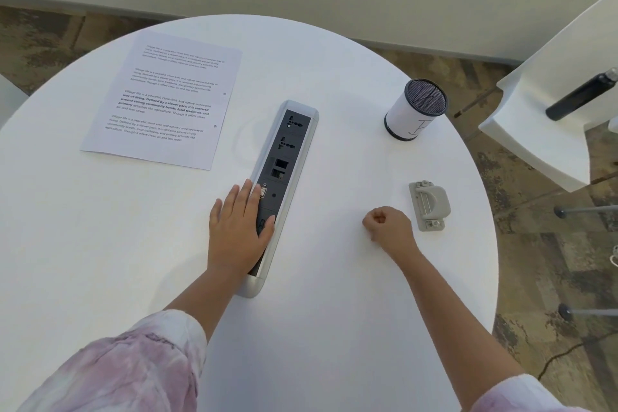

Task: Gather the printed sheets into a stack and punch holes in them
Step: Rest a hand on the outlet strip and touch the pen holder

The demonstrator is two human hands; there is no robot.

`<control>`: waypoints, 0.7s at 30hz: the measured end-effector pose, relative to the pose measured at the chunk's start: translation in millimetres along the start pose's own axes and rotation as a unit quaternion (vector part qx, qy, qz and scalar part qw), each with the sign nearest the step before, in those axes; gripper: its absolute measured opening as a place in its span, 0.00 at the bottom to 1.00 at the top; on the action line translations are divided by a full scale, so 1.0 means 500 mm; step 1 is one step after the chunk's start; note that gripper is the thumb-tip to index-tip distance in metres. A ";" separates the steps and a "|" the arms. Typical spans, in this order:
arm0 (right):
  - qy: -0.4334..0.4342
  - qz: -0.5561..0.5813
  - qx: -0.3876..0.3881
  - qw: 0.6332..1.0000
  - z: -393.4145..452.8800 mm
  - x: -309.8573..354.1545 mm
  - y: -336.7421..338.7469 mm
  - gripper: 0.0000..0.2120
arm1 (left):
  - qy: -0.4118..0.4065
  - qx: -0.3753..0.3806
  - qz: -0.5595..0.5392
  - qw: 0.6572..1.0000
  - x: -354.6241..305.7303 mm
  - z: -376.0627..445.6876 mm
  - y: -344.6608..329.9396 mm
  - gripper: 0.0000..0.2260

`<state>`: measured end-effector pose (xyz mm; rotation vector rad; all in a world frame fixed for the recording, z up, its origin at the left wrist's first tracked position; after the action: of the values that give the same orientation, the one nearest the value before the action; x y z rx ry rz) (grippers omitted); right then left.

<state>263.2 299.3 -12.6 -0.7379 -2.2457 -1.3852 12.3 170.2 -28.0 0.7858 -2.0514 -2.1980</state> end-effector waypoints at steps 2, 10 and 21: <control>-0.064 0.184 0.007 0.981 0.003 -0.022 0.007 0.13 | 0.002 0.000 -0.001 1.000 0.001 -0.001 0.000 0.28; -0.054 0.402 -0.063 0.912 0.060 0.094 0.146 0.13 | 0.006 0.000 -0.008 1.000 0.003 -0.001 -0.003 0.28; 0.076 0.037 -0.208 0.975 0.205 0.220 0.324 0.12 | 0.007 0.001 -0.009 1.000 0.003 -0.001 -0.002 0.28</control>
<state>272.0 476.6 119.4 -0.8052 -1.8129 -1.8327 11.7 169.3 -29.4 0.8210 -2.0480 -2.1954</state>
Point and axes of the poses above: each hand's wrist, its own z-axis towards the middle knuckle, its own y-axis out of the back of the hand, x = y × z, the point moved 8 cm from there along z, towards the middle knuckle, and after that the axes turned 3 degrees about -y, right-handed, at the moved point
